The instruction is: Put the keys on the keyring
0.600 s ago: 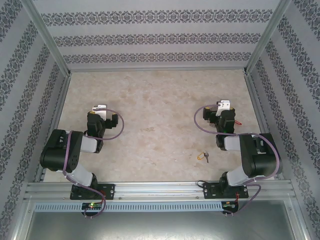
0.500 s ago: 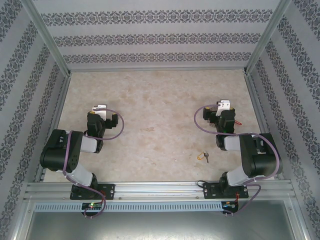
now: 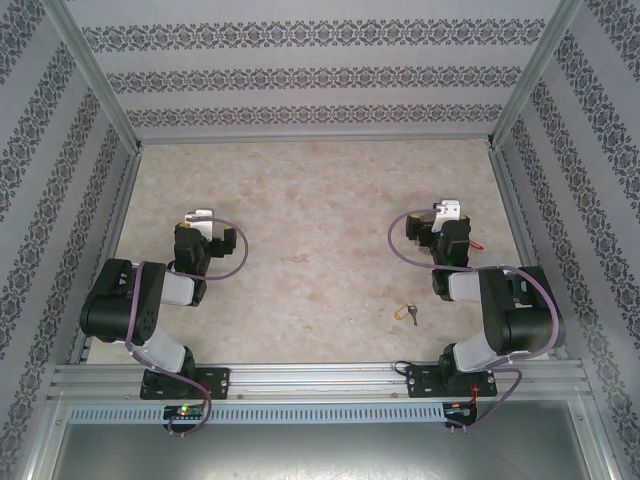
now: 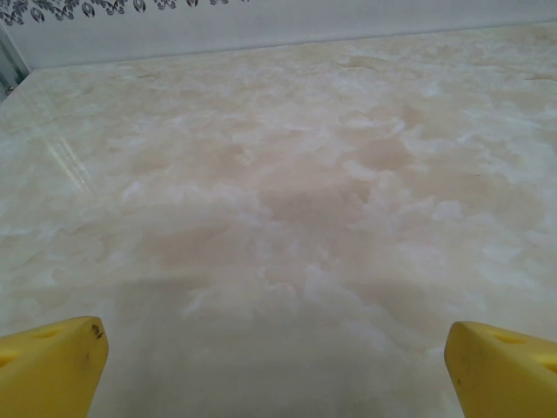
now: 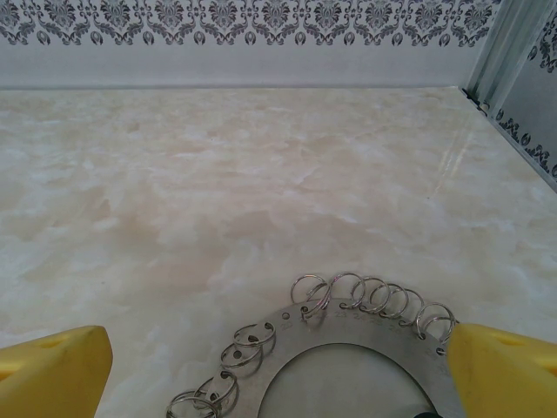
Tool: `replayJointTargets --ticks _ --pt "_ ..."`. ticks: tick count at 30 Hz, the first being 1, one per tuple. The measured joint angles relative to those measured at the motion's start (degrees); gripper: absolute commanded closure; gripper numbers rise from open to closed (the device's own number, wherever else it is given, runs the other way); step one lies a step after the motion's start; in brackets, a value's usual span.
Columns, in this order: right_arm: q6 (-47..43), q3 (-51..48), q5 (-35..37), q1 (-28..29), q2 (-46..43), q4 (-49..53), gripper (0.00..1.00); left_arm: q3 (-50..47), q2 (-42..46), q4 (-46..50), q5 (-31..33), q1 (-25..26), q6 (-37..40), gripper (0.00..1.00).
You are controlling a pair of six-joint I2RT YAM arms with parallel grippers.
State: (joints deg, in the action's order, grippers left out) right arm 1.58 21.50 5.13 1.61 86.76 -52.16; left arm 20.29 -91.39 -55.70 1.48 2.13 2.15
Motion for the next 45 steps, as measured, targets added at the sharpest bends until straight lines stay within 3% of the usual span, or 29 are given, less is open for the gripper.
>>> replayJointTargets --ticks 19,24,28,32,39,45 --pt "0.02 0.00 -0.02 -0.02 -0.02 0.11 0.02 0.00 0.00 0.02 0.24 0.00 -0.02 0.00" --pt "-0.17 -0.35 0.66 0.52 -6.27 5.20 0.02 -0.02 1.68 1.49 0.02 0.00 0.00 0.00" --pt "2.27 2.75 4.57 2.93 -18.95 19.93 0.02 0.52 9.46 7.63 0.50 0.00 -0.68 0.00" --pt "5.25 13.99 5.11 3.43 -22.56 37.51 0.02 4.09 16.76 17.94 0.92 0.68 -2.69 0.00" --pt "7.72 27.34 -1.14 1.79 -13.84 58.21 0.02 12.07 28.92 39.50 5.84 7.10 -10.34 0.00" --pt "8.79 32.35 -9.46 0.37 -2.91 69.81 0.02 16.72 30.51 49.55 -0.37 12.92 -17.14 0.00"
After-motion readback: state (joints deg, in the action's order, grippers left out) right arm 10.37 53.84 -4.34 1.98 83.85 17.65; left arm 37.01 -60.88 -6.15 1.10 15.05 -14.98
